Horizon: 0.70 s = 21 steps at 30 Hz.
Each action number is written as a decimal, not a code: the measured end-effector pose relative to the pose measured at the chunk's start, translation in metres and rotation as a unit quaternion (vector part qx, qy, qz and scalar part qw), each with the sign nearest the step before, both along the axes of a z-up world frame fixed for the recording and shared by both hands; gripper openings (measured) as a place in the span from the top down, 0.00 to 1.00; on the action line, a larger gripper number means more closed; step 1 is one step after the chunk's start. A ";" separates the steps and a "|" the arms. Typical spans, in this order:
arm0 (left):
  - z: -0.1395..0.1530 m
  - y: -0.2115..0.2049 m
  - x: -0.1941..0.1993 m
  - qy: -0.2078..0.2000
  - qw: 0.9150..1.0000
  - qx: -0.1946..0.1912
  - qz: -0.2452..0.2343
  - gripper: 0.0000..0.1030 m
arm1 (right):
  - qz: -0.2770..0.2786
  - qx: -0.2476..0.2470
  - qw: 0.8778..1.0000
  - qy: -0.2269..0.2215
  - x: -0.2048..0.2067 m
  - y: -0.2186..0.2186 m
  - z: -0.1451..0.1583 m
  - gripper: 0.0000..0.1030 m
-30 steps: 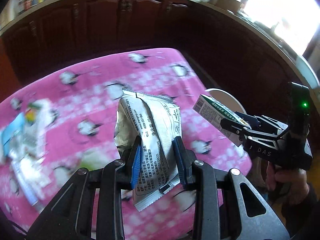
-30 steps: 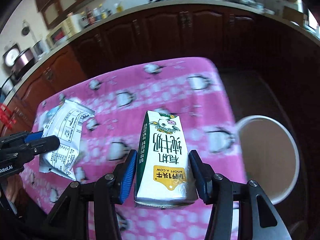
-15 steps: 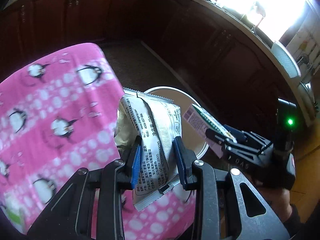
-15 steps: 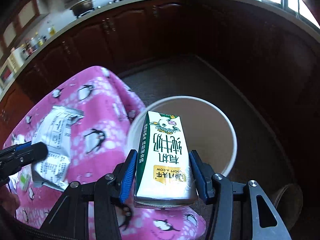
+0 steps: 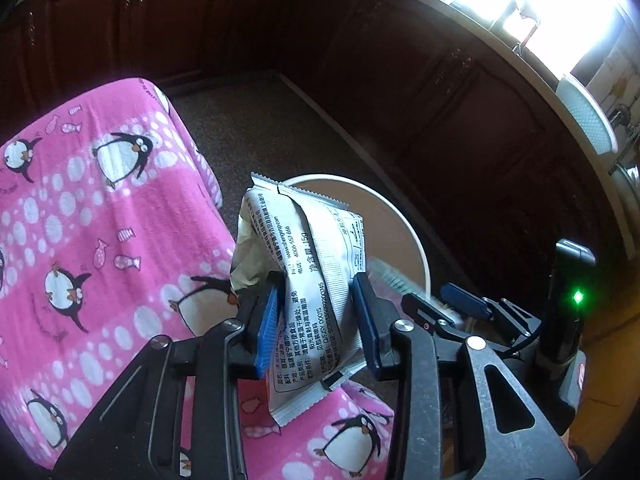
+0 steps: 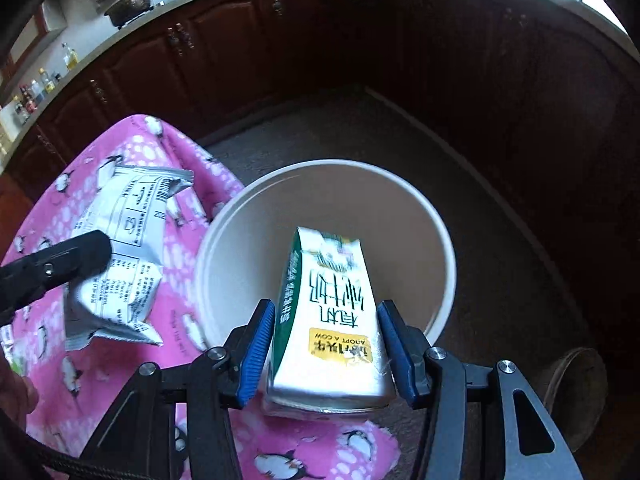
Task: Collect trash
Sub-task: 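Carry the packet and carton to the white bin and open both tools, then move both open tools back over the table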
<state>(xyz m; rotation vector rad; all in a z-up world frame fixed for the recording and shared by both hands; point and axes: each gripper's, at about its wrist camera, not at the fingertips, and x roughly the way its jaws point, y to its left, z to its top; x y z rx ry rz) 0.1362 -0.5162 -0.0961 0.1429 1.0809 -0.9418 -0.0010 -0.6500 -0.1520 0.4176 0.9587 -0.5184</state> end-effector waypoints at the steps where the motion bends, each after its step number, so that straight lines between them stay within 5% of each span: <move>1: 0.000 0.000 0.000 -0.003 1.000 0.000 0.003 0.54 | -0.005 0.000 1.000 -0.003 0.000 -0.002 0.000 0.46; 4: -0.003 0.002 0.005 0.000 1.000 -0.006 0.010 0.46 | -0.019 0.008 1.000 -0.014 -0.004 -0.007 0.001 0.33; 21: 0.017 0.072 0.006 -0.020 0.999 -0.015 0.038 0.39 | -0.014 -0.028 0.999 -0.025 -0.006 0.024 0.018 0.28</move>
